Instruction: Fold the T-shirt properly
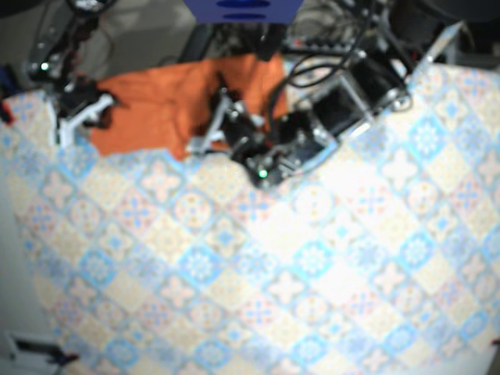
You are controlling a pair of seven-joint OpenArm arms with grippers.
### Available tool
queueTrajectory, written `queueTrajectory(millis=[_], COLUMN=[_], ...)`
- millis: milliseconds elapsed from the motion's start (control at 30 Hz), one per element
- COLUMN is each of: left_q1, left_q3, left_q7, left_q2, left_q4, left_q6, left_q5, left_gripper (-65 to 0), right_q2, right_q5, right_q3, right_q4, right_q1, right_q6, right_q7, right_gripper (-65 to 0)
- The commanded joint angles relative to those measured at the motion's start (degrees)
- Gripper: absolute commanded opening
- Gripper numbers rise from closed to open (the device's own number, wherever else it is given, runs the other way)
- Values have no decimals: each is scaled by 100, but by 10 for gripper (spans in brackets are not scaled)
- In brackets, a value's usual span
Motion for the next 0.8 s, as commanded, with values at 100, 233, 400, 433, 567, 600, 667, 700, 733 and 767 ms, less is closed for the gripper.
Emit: queueTrajectory(millis=[100, 233, 400, 433, 567, 600, 667, 700, 733, 767], left_q1=[-143, -143, -152, -152, -143, -143, -143, -152, -169, -178], left_q3=[-28, -19, 350, 491, 957, 1010, 1036, 1027, 1027, 1027], left_q7=[-77, -77, -68, -77, -200, -261, -305, -314, -314, -314], left_q2=[321, 541, 716, 716, 813, 813, 795, 795, 787, 787], left_q4=[72, 72, 72, 72, 116, 116, 116, 116, 116, 125], left_q6=[-13, -13, -40, -48, -57, -57, -57, -57, -57, -57], left_q5=[160, 363, 424, 415, 389, 389, 380, 380, 371, 371], left_gripper=[-650, -650, -650, -650, -650, -650, -650, -650, -650, -650], right_q2=[61, 61, 61, 61, 61, 61, 61, 61, 61, 61], right_q5=[97, 97, 97, 97, 97, 97, 97, 97, 97, 97], right_q3=[18, 18, 9, 9, 9, 9, 9, 9, 9, 18], right_q4=[94, 94, 94, 94, 94, 94, 94, 94, 94, 94], right_q1=[11, 11, 11, 11, 11, 11, 11, 11, 11, 11], right_q6=[24, 24, 24, 24, 24, 24, 24, 24, 24, 24], right_q7=[97, 97, 97, 97, 97, 97, 97, 97, 97, 97], right_gripper=[-453, -453, -453, -453, -453, -453, -453, -453, -453, -453])
